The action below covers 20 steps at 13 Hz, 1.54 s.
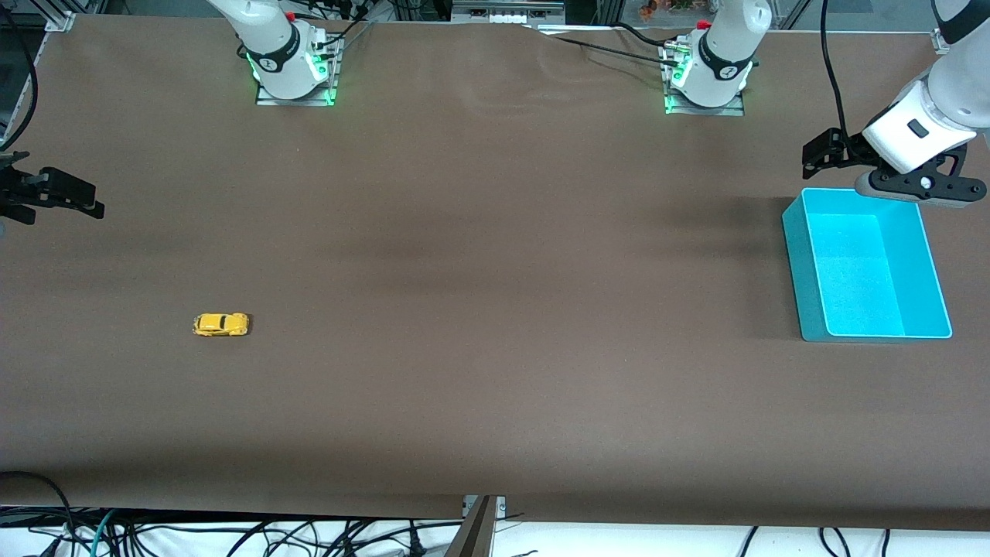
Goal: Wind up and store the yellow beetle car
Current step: 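Reach the right gripper down toward the yellow beetle car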
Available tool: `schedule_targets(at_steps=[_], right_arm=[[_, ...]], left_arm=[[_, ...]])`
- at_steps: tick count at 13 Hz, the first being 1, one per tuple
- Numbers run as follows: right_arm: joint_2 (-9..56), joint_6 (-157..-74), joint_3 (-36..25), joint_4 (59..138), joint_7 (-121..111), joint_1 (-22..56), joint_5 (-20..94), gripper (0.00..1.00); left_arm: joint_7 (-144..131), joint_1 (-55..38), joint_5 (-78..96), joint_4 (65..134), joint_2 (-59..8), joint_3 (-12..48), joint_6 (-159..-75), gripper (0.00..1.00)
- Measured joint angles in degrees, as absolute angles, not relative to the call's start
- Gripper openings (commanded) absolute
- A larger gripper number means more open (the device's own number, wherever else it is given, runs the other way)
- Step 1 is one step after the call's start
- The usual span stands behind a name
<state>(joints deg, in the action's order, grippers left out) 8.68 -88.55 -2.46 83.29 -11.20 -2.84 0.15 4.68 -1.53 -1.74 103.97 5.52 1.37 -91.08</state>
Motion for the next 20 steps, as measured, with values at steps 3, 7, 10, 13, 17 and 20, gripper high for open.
schedule_targets(at_steps=[3, 7, 10, 13, 17, 20], right_arm=[[9.8, -88.5, -2.5, 83.5, -11.2, -2.8, 0.2, 1.00], [16.2, -89.6, -2.6, 84.1, -11.2, -2.9, 0.0, 1.00], [19.8, -92.3, -2.5, 84.1, -15.3, -2.8, -0.1, 1.00], [24.1, -97.0, -2.6, 84.4, -29.6, -3.0, -0.2, 1.00], [30.6, -105.3, -2.6, 84.6, -51.2, -3.0, -0.3, 1.00], [33.8, -111.7, -2.6, 85.7, -66.2, -3.0, -0.3, 1.00]], left_arm=[[4.7, -1.5, -1.7, 104.0, 5.5, 1.4, -91.1, 1.00], [4.7, -1.5, -1.7, 104.0, 5.1, 1.4, -91.1, 1.00], [4.7, -1.5, -1.7, 104.0, 5.0, 1.4, -91.1, 1.00], [4.7, -1.5, -1.7, 104.0, 5.0, 1.3, -91.1, 1.00], [4.7, -1.5, -1.7, 104.0, 4.9, 1.3, -91.1, 1.00], [4.7, -1.5, -1.7, 104.0, 4.9, 1.3, -91.1, 1.00]])
